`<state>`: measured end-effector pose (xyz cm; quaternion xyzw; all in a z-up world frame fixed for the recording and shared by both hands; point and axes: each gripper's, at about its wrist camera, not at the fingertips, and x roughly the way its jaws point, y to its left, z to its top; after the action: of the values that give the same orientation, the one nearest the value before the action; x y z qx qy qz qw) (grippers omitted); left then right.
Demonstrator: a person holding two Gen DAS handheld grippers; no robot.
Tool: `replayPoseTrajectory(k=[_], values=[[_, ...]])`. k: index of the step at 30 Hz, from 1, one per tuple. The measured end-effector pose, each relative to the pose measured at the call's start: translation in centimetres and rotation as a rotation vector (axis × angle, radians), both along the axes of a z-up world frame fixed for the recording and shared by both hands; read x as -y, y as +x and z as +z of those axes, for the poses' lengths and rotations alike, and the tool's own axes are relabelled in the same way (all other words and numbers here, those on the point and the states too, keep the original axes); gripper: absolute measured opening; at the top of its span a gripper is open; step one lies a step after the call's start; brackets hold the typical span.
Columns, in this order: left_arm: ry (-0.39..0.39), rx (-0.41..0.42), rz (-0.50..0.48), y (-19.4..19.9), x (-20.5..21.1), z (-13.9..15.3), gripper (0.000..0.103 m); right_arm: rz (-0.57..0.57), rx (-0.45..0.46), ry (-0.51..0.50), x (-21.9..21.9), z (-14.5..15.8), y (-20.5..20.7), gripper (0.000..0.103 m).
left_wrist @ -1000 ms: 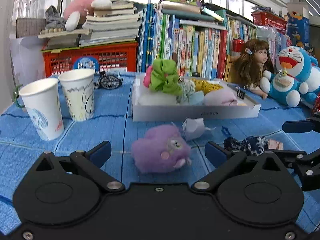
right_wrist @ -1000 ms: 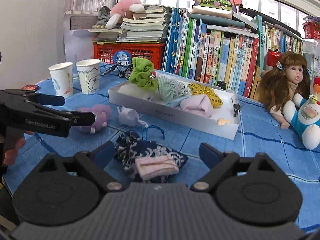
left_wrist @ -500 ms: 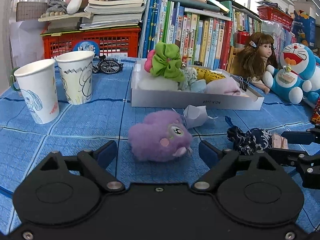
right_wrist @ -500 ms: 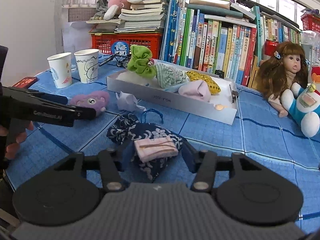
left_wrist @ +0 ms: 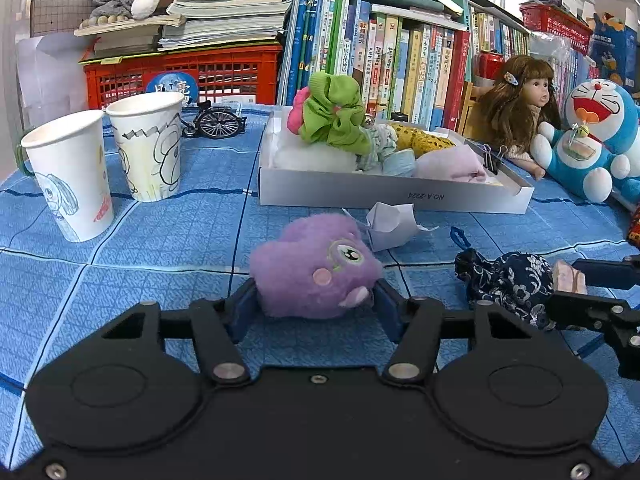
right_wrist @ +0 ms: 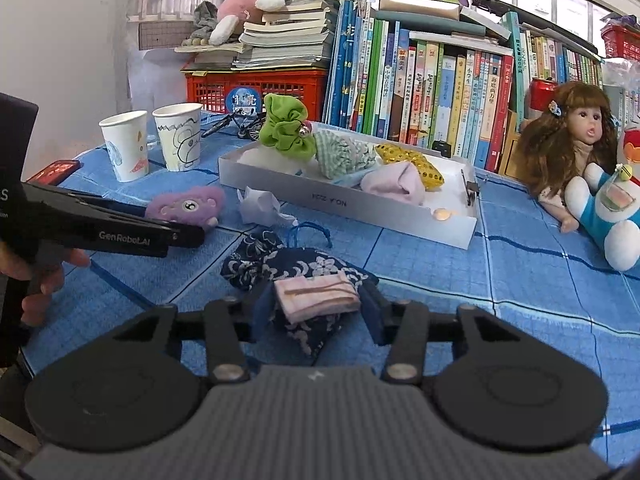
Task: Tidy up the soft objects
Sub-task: 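Grasp the purple plush with the left tool while the right tool grasps the pink cloth, then carry the purple plush and pink cloth into the white box and open both tools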
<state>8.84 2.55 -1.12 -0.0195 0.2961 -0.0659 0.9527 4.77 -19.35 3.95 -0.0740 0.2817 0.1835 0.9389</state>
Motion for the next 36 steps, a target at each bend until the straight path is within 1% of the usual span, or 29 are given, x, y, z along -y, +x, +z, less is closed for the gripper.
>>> replayPoseTrajectory(k=[9,14,19,23,26,30,34,36], values=[[-0.021,0.02,-0.016,-0.5,-0.1,1.0,0.055,-0.012,0.017,0.007,0.1,0.9,0.2,0.053],[-0.029,0.038,-0.023,-0.4,-0.1,2.2,0.055,-0.035,0.02,0.001,0.3,1.6,0.9,0.053],[-0.039,0.043,-0.032,0.7,0.2,3.9,0.054,-0.073,0.015,-0.001,0.7,2.7,2.6,0.052],[-0.064,0.03,-0.052,2.5,0.9,5.3,0.054,-0.122,-0.01,0.008,1.3,3.5,5.1,0.052],[-0.075,0.019,-0.067,4.2,1.7,6.1,0.054,-0.16,-0.047,0.02,1.8,4.0,7.6,0.052],[-0.121,-0.031,-0.087,7.3,2.4,6.8,0.054,-0.212,-0.09,0.058,2.9,4.4,10.9,0.052],[-0.153,-0.06,-0.081,10.7,2.8,6.9,0.054,-0.247,-0.154,0.058,3.3,4.0,13.9,0.052],[-0.16,-0.075,-0.093,12.3,3.1,6.9,0.054,-0.258,-0.181,0.053,3.3,3.5,15.1,0.052]])
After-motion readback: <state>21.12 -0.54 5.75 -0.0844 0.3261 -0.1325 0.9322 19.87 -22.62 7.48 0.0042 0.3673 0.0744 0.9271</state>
